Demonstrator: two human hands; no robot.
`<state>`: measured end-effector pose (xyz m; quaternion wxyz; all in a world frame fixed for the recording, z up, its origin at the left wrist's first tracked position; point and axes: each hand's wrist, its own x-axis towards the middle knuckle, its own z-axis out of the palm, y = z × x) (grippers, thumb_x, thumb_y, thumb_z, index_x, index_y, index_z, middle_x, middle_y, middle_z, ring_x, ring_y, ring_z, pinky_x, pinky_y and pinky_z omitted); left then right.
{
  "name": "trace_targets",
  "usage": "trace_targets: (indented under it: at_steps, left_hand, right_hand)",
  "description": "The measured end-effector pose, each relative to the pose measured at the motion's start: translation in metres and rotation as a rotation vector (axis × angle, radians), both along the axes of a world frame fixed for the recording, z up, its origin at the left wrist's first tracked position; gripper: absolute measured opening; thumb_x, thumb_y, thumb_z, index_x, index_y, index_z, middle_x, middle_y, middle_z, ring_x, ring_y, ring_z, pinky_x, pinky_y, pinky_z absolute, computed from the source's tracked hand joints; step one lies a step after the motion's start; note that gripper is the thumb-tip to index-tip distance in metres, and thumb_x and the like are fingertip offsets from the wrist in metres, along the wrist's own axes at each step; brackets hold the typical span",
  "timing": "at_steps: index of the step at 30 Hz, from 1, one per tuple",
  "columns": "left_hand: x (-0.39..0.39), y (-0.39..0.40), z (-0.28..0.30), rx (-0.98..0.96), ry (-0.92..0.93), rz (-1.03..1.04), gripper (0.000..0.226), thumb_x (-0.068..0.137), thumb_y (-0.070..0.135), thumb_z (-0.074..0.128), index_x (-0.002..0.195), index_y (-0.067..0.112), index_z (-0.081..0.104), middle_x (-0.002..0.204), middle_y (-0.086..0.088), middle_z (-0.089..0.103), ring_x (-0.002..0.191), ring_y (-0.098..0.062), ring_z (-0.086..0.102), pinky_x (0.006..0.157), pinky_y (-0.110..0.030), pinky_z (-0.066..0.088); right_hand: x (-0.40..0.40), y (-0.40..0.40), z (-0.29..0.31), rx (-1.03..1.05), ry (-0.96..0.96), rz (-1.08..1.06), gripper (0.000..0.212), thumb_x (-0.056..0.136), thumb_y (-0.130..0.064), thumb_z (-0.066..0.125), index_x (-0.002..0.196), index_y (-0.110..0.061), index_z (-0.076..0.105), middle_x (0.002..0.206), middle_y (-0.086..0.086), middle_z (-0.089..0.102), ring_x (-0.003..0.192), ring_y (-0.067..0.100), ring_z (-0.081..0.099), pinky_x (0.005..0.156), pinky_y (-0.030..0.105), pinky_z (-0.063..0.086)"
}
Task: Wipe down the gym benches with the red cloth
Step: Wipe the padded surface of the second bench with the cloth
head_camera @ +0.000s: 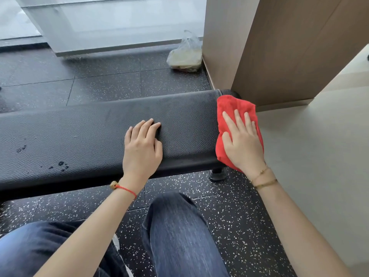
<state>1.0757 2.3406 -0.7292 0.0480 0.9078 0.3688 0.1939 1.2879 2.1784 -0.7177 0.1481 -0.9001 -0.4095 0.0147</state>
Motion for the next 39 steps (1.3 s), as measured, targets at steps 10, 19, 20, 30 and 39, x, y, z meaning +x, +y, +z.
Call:
trace_targets:
  at_steps: [10, 19, 20, 30, 39]
  left_hand:
    - [0.003, -0.001, 0.001, 0.02, 0.034, 0.004, 0.05, 0.092, 0.026, 0.033, 0.135, 0.014, 0.055, 0.146, -0.006, 0.051, 0.138, -0.028, 0.043, 0.119, -0.049, 0.026]
    - [0.002, -0.003, 0.005, -0.023, 0.013, 0.004, 0.05, 0.092, 0.024, 0.035, 0.136, 0.014, 0.054, 0.147, -0.004, 0.05, 0.139, -0.027, 0.041, 0.12, -0.048, 0.024]
    - [0.002, -0.003, 0.005, -0.028, 0.01, 0.004, 0.049, 0.092, 0.024, 0.036, 0.137, 0.014, 0.054, 0.148, -0.005, 0.05, 0.14, -0.027, 0.041, 0.12, -0.048, 0.024]
    - [0.0, -0.003, 0.003, -0.048, 0.022, -0.014, 0.045, 0.096, 0.018, 0.045, 0.14, 0.015, 0.051, 0.151, -0.005, 0.047, 0.143, -0.026, 0.037, 0.121, -0.048, 0.021]
    - [0.003, -0.002, 0.002, -0.03, -0.023, 0.016, 0.049, 0.092, 0.025, 0.035, 0.136, 0.017, 0.056, 0.146, -0.003, 0.052, 0.139, -0.025, 0.043, 0.119, -0.047, 0.025]
  right_hand:
    - [0.065, 0.09, 0.013, -0.106, 0.067, 0.045, 0.057, 0.099, -0.034, 0.032, 0.154, -0.031, 0.02, 0.164, 0.006, 0.011, 0.151, 0.031, 0.003, 0.123, 0.044, -0.002]
    - [-0.018, 0.059, 0.007, -0.029, -0.084, 0.439, 0.059, 0.096, -0.028, 0.04, 0.153, -0.029, 0.026, 0.162, 0.006, 0.02, 0.15, 0.026, 0.014, 0.123, 0.04, 0.003]
    - [-0.02, 0.055, 0.006, -0.03, -0.082, 0.475, 0.059, 0.096, -0.028, 0.041, 0.153, -0.03, 0.026, 0.162, 0.005, 0.02, 0.15, 0.026, 0.015, 0.123, 0.04, 0.003]
    - [0.004, 0.125, 0.016, -0.12, -0.038, 0.271, 0.058, 0.099, -0.031, 0.034, 0.155, -0.027, 0.019, 0.163, 0.01, 0.012, 0.151, 0.027, 0.009, 0.123, 0.043, 0.002]
    - [-0.027, 0.085, 0.007, -0.038, -0.076, 0.5, 0.059, 0.096, -0.03, 0.039, 0.153, -0.031, 0.024, 0.162, 0.004, 0.018, 0.15, 0.024, 0.013, 0.123, 0.041, 0.003]
